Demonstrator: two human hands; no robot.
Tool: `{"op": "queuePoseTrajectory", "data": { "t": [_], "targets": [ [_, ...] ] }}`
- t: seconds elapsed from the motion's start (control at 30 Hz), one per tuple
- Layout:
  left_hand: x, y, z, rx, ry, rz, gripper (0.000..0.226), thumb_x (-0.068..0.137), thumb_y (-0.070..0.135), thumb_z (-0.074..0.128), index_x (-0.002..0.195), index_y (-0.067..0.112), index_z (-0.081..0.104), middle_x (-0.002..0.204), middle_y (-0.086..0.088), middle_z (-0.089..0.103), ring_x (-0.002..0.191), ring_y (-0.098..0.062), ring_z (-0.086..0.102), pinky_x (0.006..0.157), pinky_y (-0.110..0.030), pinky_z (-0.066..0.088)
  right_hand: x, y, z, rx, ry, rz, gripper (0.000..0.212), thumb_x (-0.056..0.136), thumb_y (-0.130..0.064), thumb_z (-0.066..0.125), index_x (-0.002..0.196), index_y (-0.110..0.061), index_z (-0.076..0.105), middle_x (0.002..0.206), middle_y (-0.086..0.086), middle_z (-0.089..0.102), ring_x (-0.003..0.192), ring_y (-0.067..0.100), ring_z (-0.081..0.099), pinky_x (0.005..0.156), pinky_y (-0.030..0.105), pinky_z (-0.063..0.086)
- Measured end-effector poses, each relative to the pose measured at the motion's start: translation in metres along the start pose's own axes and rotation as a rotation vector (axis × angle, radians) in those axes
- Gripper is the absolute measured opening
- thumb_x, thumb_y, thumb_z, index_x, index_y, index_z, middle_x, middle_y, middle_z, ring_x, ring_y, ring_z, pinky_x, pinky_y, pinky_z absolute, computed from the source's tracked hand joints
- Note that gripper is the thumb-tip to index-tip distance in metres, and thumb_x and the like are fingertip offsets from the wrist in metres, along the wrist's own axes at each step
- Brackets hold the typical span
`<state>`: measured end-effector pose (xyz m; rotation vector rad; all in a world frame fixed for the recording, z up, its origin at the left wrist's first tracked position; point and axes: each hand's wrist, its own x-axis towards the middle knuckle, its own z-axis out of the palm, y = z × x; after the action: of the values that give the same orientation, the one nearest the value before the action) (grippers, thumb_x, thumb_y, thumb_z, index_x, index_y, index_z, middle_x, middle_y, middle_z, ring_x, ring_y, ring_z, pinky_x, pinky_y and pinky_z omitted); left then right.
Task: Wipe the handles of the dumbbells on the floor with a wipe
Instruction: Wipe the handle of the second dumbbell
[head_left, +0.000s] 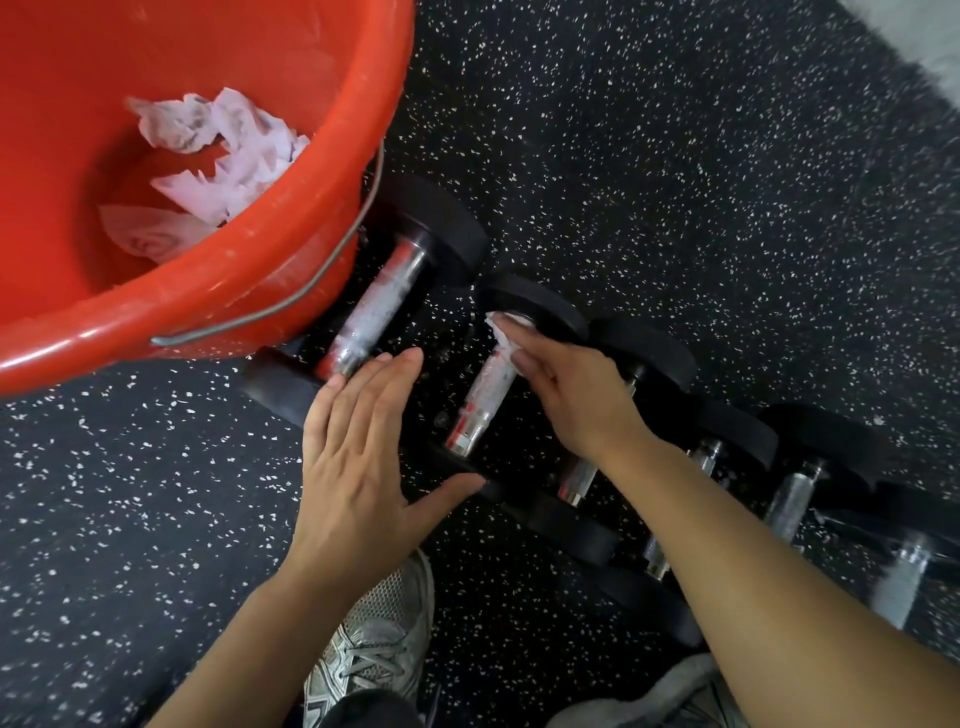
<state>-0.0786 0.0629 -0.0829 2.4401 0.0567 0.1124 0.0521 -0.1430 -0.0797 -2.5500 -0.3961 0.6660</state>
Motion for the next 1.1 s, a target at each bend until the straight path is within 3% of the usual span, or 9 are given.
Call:
{"op": "queuePoseTrajectory", "data": {
  "t": [0.1,0.2,0.3,0.47,0.6,0.67,0.83,0.97,1.1],
  "targets": [
    [0.0,0.0,0.001,-0.012,0.006,-0.006,0.1,0.085,0.069,0.065,0.159,0.01,0.033,0.161,0.004,0.038,0.154,-0.015,0.03,0.13,-0.038,0.006,-0.009,0.001,0.007,0.104,-0.078,-0.008,0.043,0.106,-0.05,0.04,0.147,-0.061,0.035,0.111,0.0,0.076,0.092,0.016,0.073,0.091,0.043,0.059],
    [0.0,0.0,0.001,-0.02,0.014,-0.006,0.1,0.085,0.07,0.065,0.16,0.012,0.031,0.161,0.006,0.037,0.154,-0.012,0.029,0.13,-0.037,0.005,-0.022,-0.006,0.013,0.163,-0.284,-0.049,0.046,0.099,-0.063,0.038,0.145,-0.063,0.038,0.145,-0.012,0.061,0.129,0.009,0.062,0.11,0.036,0.051],
    [0.0,-0.001,0.001,-0.023,0.018,-0.006,0.1,0.085,0.069,0.065,0.16,0.013,0.031,0.16,0.007,0.037,0.154,-0.012,0.029,0.13,-0.036,0.005,-0.029,-0.015,0.02,0.113,-0.442,-0.14,0.044,0.099,-0.062,0.036,0.143,-0.065,0.037,0.15,-0.026,0.051,0.138,0.003,0.052,0.114,0.035,0.046],
    [-0.002,-0.002,0.003,-0.014,0.021,0.003,0.098,0.086,0.068,0.065,0.16,0.014,0.032,0.161,0.007,0.037,0.154,-0.014,0.031,0.13,-0.039,0.007,-0.02,-0.014,0.011,-0.11,-0.373,-0.198,0.044,0.1,-0.069,0.026,0.143,-0.073,0.023,0.146,-0.02,0.058,0.127,0.01,0.063,0.106,0.038,0.052],
    [-0.001,-0.001,0.004,-0.019,0.017,-0.001,0.097,0.086,0.07,0.064,0.16,0.015,0.031,0.161,0.007,0.037,0.154,-0.014,0.031,0.13,-0.039,0.006,-0.005,-0.001,0.001,0.087,-0.056,-0.004,0.042,0.103,-0.059,0.039,0.145,-0.064,0.036,0.139,-0.008,0.066,0.122,0.014,0.067,0.107,0.04,0.053],
    [-0.001,-0.001,0.003,-0.022,0.019,0.002,0.097,0.086,0.069,0.065,0.16,0.016,0.031,0.16,0.009,0.036,0.154,-0.014,0.031,0.129,-0.038,0.006,0.002,0.0,0.0,0.169,-0.001,0.059,0.04,0.106,-0.048,0.045,0.146,-0.054,0.046,0.135,-0.005,0.07,0.125,0.013,0.064,0.108,0.034,0.051],
    [-0.002,-0.001,0.003,-0.021,0.035,0.014,0.095,0.087,0.066,0.066,0.159,0.013,0.034,0.161,0.008,0.036,0.154,-0.014,0.031,0.129,-0.038,0.007,-0.012,-0.005,0.008,0.184,-0.19,-0.012,0.041,0.104,-0.05,0.045,0.145,-0.054,0.047,0.143,-0.009,0.064,0.126,0.008,0.064,0.109,0.037,0.051],
    [-0.002,0.0,0.003,-0.019,0.031,0.008,0.095,0.086,0.066,0.066,0.159,0.012,0.035,0.161,0.006,0.039,0.154,-0.014,0.032,0.129,-0.037,0.007,-0.028,-0.017,0.023,0.0,-0.438,-0.139,0.045,0.103,-0.051,0.042,0.144,-0.066,0.032,0.15,-0.02,0.054,0.134,0.012,0.058,0.11,0.039,0.049],
    [-0.002,-0.001,0.003,-0.019,0.031,0.004,0.095,0.086,0.065,0.066,0.158,0.012,0.036,0.161,0.006,0.039,0.153,-0.017,0.035,0.129,-0.039,0.008,-0.021,-0.017,0.018,-0.133,-0.408,-0.182,0.045,0.096,-0.073,0.02,0.141,-0.075,0.022,0.143,-0.011,0.063,0.121,0.017,0.068,0.103,0.043,0.054]
  ]
}}
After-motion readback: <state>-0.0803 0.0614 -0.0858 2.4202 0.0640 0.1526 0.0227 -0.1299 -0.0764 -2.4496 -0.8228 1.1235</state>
